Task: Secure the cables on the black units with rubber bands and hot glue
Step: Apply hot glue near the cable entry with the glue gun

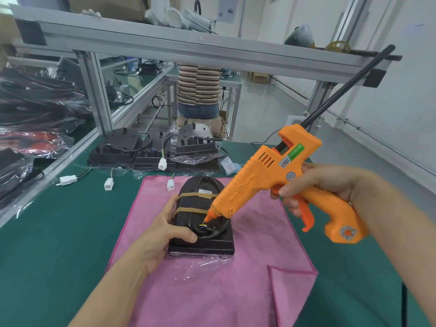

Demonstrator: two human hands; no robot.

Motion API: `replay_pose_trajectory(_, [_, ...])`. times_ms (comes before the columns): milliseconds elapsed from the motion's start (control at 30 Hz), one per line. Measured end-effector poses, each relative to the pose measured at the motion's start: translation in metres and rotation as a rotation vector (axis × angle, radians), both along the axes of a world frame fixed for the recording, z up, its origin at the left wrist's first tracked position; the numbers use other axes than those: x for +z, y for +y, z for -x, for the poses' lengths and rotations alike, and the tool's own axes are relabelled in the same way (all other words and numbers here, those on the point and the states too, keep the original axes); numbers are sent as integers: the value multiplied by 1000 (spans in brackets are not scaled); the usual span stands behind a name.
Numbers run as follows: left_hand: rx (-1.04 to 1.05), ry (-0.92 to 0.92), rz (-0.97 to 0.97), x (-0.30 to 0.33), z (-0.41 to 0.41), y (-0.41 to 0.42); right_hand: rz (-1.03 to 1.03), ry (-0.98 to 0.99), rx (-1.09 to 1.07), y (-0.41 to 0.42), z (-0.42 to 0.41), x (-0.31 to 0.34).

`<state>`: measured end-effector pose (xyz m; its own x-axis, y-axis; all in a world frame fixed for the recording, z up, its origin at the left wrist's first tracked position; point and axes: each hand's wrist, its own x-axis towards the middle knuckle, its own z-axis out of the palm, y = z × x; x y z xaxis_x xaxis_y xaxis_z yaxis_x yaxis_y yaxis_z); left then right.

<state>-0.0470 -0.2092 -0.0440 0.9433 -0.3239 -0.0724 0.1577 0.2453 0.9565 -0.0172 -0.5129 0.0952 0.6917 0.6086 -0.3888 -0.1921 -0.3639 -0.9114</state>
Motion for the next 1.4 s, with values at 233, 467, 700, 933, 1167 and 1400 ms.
replay_pose_trajectory(233, [-3, -13, -13, 1, 1, 0, 38, 18, -11, -2, 2, 2])
replay_pose_trajectory(467, [-10, -9, -15, 0, 0, 0, 43, 11, -15, 5, 0, 1])
replay_pose_trajectory(700, [-2, 7, -6, -3, -1, 1, 40, 11, 4, 7, -2, 0])
replay_pose_trajectory(933, [-5, 9, -24, -3, -1, 1, 33, 13, 43, 6, 0, 0])
replay_pose_trajectory(1167, [-1, 10, -17, -1, 0, 1, 50, 19, 39, 2, 1, 3])
replay_pose_trajectory(1400, [2, 7, -37, 0, 0, 1, 46, 9, 45, 3, 3, 4])
